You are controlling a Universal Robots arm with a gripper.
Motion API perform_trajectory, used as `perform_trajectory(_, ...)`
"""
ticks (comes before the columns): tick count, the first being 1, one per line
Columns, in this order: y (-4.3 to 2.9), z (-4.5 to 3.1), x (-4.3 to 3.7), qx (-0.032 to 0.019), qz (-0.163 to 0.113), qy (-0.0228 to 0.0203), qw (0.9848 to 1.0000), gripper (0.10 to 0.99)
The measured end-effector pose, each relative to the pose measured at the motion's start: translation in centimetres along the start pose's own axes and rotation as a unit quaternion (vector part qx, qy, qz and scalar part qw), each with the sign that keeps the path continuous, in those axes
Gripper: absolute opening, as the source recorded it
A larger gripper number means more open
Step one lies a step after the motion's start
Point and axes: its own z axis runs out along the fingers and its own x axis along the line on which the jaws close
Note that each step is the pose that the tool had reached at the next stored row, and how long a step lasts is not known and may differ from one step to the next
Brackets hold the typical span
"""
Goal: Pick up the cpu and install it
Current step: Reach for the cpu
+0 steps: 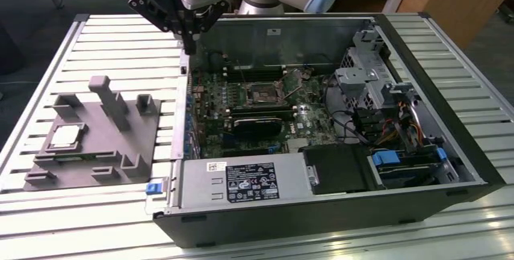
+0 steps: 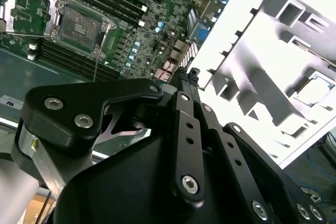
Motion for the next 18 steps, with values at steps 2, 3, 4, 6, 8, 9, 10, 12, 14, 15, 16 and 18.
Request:
perform_trajectory(2,-0.01,0.01,0.12,0.0,0.0,0.0,1.0,0.106)
perform_trajectory(3,-0.01,0.01,0.18,0.0,0.0,0.0,1.0,0.106)
perform_trajectory(4,-0.02,0.01,0.22,0.0,0.0,0.0,1.0,0.106)
perform_trajectory(6,-0.03,0.02,0.33,0.0,0.0,0.0,1.0,0.106)
perform_trajectory(8,-0.04,0.03,0.43,0.0,0.0,0.0,1.0,0.106)
perform_trajectory(9,-0.04,0.03,0.49,0.0,0.0,0.0,1.0,0.106)
perform_trajectory(10,-0.04,0.04,0.54,0.0,0.0,0.0,1.0,0.106)
perform_trajectory(12,-0.05,0.05,0.64,0.0,0.0,0.0,1.0,0.106)
perform_trajectory(14,-0.06,0.05,0.73,0.0,0.0,0.0001,1.0,0.106)
perform_trajectory(15,-0.06,0.06,0.78,0.0,0.0,0.0001,1.0,0.106)
perform_trajectory(16,-0.07,0.06,0.84,0.0,0.0,0.0001,1.0,0.106)
perform_trajectory(18,-0.08,0.07,0.94,0.0,0.0,0.0001,1.0,0.106)
